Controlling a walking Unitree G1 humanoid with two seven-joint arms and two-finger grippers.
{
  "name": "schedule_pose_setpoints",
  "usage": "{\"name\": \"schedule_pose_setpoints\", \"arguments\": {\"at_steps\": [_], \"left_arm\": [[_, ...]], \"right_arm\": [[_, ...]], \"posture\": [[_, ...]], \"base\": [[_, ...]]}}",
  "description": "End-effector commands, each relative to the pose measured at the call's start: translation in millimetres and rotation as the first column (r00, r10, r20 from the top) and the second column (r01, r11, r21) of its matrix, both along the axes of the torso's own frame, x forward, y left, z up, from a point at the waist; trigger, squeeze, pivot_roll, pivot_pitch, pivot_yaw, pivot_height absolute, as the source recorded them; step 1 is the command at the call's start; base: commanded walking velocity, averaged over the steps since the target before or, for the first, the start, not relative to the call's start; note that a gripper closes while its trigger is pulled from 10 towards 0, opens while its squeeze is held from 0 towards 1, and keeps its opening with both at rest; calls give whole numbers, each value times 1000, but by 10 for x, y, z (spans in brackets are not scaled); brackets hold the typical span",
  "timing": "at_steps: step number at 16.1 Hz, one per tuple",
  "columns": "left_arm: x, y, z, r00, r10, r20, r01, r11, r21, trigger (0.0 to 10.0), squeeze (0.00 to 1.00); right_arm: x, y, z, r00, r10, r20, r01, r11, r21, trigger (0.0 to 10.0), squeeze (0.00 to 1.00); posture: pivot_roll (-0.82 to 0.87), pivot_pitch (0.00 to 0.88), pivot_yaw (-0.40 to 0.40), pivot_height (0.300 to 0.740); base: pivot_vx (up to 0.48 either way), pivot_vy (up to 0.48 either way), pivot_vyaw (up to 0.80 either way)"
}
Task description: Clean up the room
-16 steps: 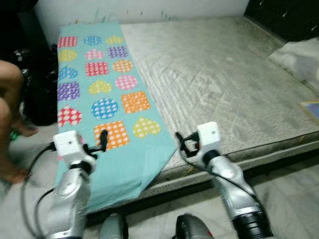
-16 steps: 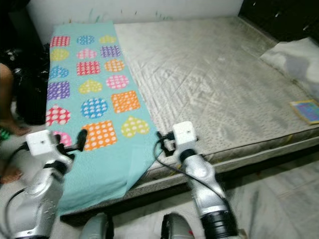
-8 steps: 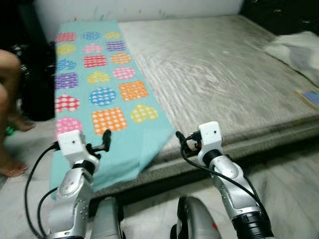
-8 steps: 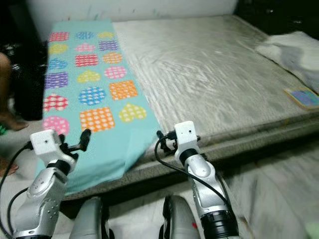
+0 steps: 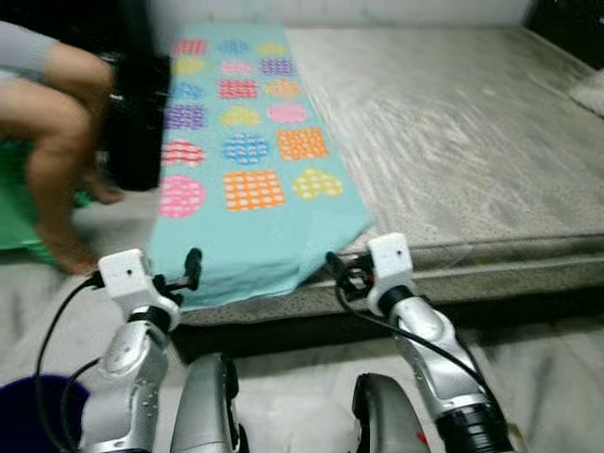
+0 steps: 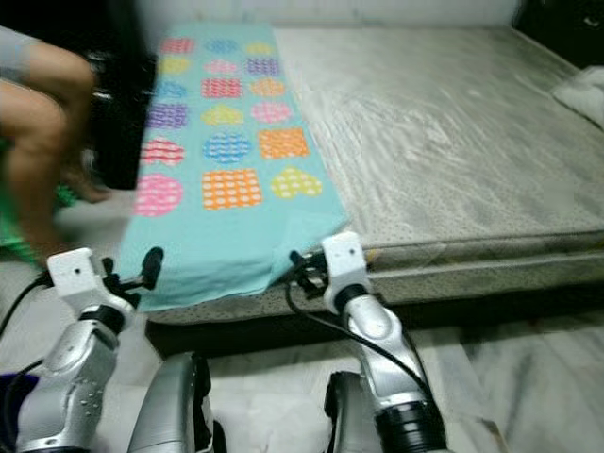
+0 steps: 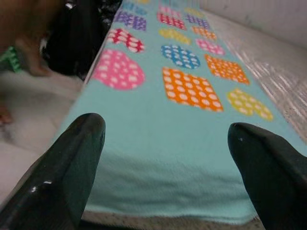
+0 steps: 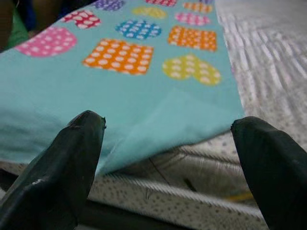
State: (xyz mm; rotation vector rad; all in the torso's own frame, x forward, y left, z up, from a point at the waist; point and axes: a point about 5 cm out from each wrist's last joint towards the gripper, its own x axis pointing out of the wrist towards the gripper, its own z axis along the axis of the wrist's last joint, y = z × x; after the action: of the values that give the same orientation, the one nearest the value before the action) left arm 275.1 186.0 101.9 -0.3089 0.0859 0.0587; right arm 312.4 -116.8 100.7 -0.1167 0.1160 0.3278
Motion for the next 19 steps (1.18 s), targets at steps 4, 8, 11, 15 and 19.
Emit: {"name": "schedule_pose_setpoints", "arguments": {"at_steps": [4,8,11,15,19], "left_arm": [[3,-35,19,999,-32,8,32,999,-3,10000,0],[3,-38,17,999,-35,8,35,999,-2,10000,0],[3,-42,14,999,-37,7,37,999,-3,10000,0],[4,-52,15,999,-42,6,42,999,2,10000,0],[30,-68,-12,999,-31,-17,31,999,-19,10000,0]], "right_arm": [[4,-45,-6,1000,-17,-7,17,1000,9,10000,0],[4,-46,-7,1000,-19,-9,19,1000,13,10000,0],[3,-44,-9,1000,-17,-11,17,1000,13,10000,0],[3,-43,-15,1000,-14,-13,15,1000,13,10000,0],[4,-43,-24,1000,-11,-17,11,1000,14,10000,0]], "posture": [[-85,131,-33,570],[-85,131,-33,570],[-85,127,-34,570],[-85,127,-34,570],[-82,114,-35,570]], "base": [[150,0,0],[309,0,0],[309,0,0],[319,0,0],[76,0,0]]}}
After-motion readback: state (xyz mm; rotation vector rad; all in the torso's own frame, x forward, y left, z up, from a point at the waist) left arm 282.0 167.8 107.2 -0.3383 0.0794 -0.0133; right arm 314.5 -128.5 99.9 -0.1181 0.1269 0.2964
